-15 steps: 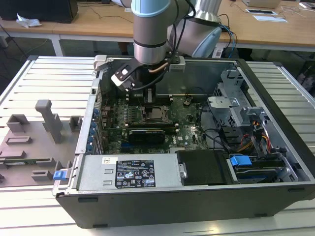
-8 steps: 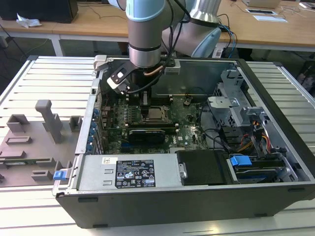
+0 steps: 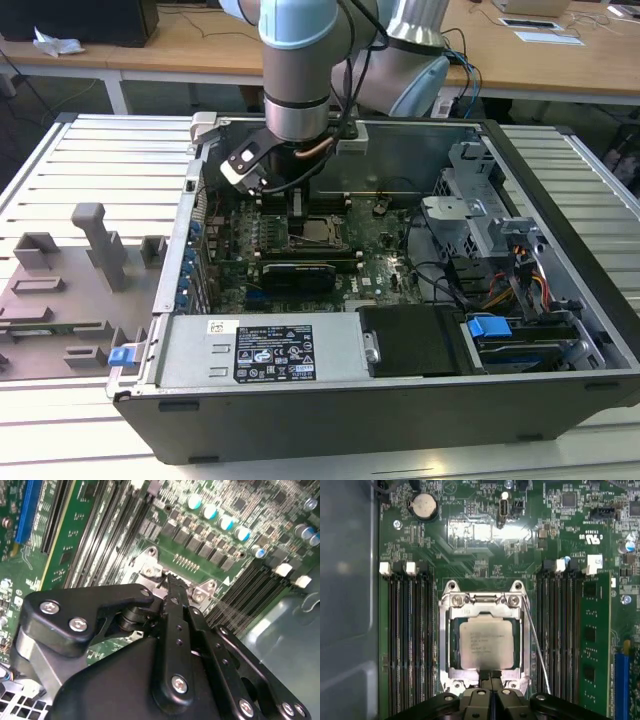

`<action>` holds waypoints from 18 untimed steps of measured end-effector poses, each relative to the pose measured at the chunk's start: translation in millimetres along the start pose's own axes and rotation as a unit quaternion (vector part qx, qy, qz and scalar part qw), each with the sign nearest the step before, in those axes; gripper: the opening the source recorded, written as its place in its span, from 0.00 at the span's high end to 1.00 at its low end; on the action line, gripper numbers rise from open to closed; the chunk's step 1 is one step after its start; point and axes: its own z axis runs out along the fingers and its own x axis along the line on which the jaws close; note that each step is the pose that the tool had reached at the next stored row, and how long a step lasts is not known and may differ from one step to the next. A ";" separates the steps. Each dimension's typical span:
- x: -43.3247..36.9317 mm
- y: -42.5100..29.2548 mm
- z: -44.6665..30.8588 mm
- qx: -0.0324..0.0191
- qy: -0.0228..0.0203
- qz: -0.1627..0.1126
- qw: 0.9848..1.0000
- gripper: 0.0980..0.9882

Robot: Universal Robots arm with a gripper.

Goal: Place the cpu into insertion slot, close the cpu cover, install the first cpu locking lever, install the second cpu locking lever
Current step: 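Close the cpu cover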

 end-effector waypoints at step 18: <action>0.0 41.2 -26.3 0.001 0.003 0.000 1.000 0.99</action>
